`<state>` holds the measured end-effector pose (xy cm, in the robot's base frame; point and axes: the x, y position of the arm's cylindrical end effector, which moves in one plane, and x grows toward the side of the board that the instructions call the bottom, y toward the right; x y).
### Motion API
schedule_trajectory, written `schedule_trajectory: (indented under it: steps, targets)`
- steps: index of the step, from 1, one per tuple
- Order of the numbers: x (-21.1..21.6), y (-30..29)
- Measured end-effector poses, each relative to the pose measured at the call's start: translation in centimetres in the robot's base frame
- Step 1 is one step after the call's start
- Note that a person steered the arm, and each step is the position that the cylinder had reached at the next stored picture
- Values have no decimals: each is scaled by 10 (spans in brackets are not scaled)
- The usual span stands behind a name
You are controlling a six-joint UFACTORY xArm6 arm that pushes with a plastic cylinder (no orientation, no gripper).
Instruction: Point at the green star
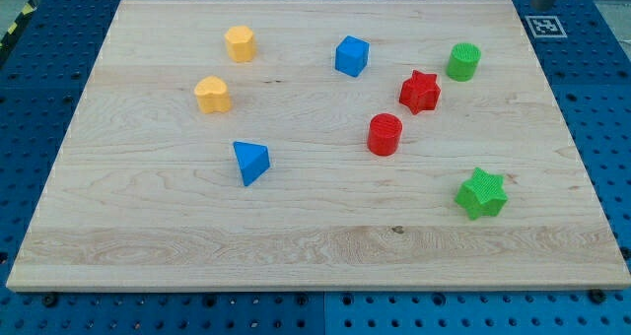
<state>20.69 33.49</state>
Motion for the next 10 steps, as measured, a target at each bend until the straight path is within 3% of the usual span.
schedule_trajectory:
  steps: [1, 3, 5, 8, 9, 10]
  targets:
    - [0, -6]
    - [15, -78]
    - [95, -74]
    - [154, -75]
    - [206, -72]
    - [229, -108]
